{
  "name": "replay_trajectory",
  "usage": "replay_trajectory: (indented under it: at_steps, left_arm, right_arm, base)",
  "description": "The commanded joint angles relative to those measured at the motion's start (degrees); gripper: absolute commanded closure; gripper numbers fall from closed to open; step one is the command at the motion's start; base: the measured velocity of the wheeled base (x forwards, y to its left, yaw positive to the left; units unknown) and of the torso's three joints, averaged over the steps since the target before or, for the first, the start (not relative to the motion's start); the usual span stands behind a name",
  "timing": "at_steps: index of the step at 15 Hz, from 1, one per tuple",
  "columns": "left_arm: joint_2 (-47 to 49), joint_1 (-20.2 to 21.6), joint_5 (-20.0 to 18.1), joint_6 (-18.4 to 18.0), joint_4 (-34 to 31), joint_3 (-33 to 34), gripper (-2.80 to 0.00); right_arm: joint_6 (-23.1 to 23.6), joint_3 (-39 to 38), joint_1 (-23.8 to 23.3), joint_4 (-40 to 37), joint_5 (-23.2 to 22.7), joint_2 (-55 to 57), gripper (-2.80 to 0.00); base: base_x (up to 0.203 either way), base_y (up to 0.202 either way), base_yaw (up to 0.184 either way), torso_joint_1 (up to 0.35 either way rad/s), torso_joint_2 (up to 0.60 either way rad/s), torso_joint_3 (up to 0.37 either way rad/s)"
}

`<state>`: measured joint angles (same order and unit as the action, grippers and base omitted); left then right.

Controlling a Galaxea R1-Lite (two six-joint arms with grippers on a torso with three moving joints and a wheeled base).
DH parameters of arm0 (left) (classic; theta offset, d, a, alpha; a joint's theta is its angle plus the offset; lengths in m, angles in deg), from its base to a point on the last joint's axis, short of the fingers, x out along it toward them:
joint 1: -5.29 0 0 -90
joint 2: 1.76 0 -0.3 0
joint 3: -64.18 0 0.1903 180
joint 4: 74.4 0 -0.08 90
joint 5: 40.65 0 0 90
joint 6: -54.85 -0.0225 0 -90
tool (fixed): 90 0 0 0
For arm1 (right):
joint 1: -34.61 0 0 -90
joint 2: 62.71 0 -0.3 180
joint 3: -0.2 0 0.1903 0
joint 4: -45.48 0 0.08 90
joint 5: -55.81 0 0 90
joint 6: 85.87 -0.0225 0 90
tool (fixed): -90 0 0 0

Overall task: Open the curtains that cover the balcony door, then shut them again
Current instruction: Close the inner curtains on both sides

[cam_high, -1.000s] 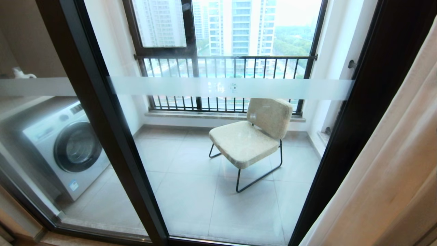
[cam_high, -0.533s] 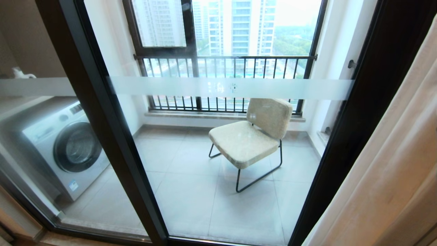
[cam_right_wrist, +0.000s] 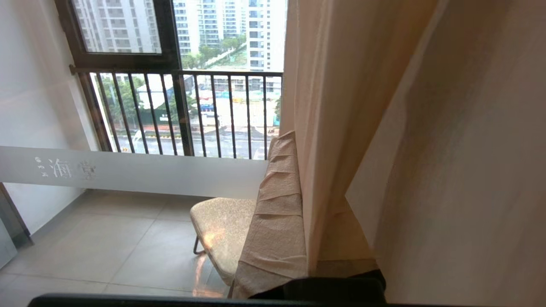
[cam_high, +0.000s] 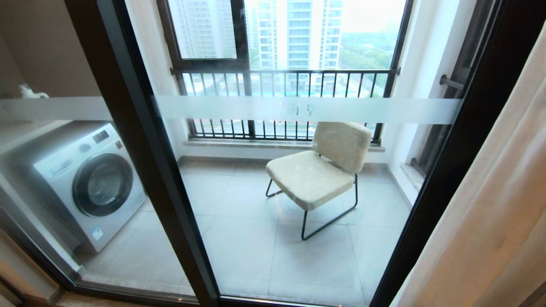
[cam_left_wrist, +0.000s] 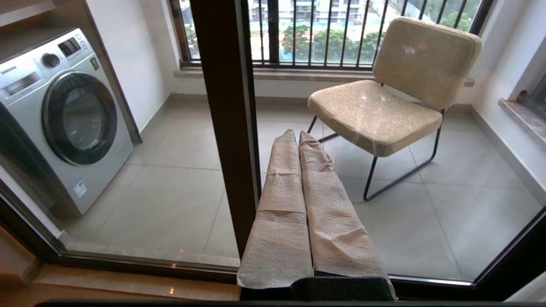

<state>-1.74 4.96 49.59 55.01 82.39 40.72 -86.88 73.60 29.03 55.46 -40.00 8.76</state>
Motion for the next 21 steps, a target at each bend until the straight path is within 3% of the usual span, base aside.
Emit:
replay_trajectory:
  at_steps: [1,21]
  left_arm:
    - [0.0,0.0,0.0,0.0,0.0,0.0,0.00]
    - [0.0,0.0,0.0,-0.1,0.0,0.0,0.00]
  right_arm:
    - [0.0,0.0,0.0,0.2,-0.1,0.3,0.00]
    - [2.3,5.6,1.6,0.3,-0.1,7.4,0.00]
  base:
    - [0.000,0.189,0.000,0.003,0.00,-0.001]
    - [0.000,0.192,0.000,0.004,0.00,0.001]
